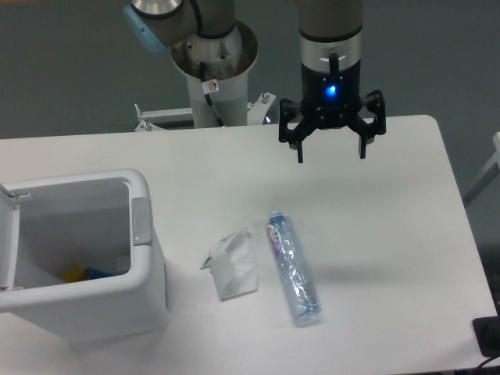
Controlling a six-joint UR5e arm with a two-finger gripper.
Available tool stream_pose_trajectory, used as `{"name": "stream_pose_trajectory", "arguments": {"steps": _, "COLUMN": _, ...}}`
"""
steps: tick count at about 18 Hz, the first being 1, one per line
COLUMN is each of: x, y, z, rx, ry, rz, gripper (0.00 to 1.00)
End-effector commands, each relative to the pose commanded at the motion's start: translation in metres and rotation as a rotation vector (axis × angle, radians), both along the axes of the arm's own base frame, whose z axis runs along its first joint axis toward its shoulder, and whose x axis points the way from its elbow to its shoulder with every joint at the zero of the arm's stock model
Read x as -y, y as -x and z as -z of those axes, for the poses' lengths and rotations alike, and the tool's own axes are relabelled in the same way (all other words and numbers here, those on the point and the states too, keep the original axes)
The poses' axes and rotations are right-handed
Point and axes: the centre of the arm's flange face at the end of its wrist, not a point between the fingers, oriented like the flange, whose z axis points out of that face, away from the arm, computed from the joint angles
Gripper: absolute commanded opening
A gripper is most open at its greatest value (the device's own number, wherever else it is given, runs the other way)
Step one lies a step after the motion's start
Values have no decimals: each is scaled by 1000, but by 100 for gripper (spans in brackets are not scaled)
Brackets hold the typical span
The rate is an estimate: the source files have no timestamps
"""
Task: Place the trash in the trash can
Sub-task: 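Move the gripper down over the crumpled white paper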
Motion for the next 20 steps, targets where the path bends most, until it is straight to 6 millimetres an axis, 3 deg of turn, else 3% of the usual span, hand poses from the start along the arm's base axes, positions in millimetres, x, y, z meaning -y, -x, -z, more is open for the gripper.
{"name": "stream_pose_trajectory", "arguments": {"steps": 3, "x": -1, "y": -7, "z": 11, "rx": 0, "ry": 30, "rz": 13, "gripper": 100}}
{"name": "stream_pose_trajectory", "arguments": {"steps": 12, "x": -23, "y": -21, "z": 85, "rx": 62, "ry": 51, "rz": 53, "gripper": 100}}
{"name": "stream_pose_trajectory", "arguments": {"steps": 15, "x": -32, "y": -23, "z": 119, "rx": 35, "ry": 47, "rz": 69, "gripper": 100}}
{"name": "stream_pose_trajectory", "arguments": {"steps": 18, "x": -54, "y": -37, "z": 141, "rx": 46, "ry": 54, "rz": 114, "gripper": 100}}
{"name": "stream_pose_trajectory", "arguments": {"steps": 20, "x": -76, "y": -56, "z": 170, "rx": 86, "ry": 89, "rz": 177, "gripper": 100}}
